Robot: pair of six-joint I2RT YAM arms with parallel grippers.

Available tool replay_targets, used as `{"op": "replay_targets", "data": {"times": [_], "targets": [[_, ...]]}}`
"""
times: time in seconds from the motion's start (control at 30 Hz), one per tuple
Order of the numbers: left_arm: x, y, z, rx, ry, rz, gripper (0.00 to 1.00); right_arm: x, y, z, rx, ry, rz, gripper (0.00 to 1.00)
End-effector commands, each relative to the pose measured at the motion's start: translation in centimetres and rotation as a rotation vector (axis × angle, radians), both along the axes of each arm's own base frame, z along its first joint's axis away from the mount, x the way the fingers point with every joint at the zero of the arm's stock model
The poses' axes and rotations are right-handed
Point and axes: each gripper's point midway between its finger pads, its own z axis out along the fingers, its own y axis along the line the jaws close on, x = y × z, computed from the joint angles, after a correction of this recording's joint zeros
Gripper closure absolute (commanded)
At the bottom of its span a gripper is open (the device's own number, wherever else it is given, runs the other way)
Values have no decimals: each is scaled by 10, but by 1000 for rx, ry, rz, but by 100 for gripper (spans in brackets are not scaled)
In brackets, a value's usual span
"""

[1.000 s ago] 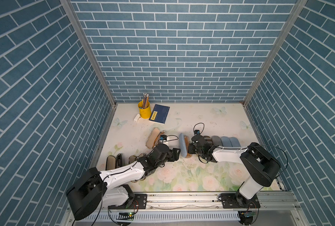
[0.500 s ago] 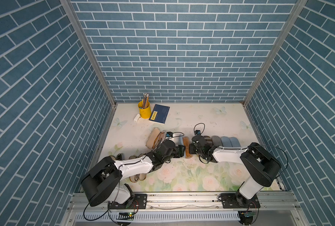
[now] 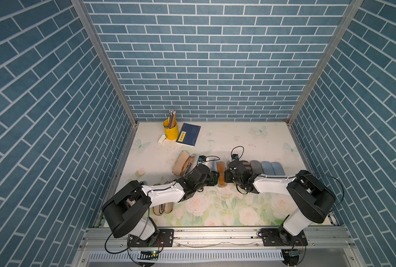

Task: Close the glasses case
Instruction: Close the glasses case at the center of the board.

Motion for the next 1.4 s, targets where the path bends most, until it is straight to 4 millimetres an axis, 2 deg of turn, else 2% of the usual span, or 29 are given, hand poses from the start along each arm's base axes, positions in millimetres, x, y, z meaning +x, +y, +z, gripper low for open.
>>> {"op": "replay_targets", "data": {"times": [0.0,0.27,0.43,0.7,0.83,1.37], "targets": [[5,-1,16,-29,-37,23,43,4,-3,10,16,-31,-16,85],[5,3,18,-31,-43,38,45,3,0,6,23,-24,-6,85],[6,6,18,-23,-47,50,55,3,0,5,23,-23,-6,85],[7,6,14,-7,-45,51,62,2,-1,2,23,-17,-5,85],[8,5,10,-1,-40,49,69,2,-1,0,20,-15,-5,86],[11,-2,-8,45,-8,32,74,-1,-2,-2,29,-12,-1,86]]}}
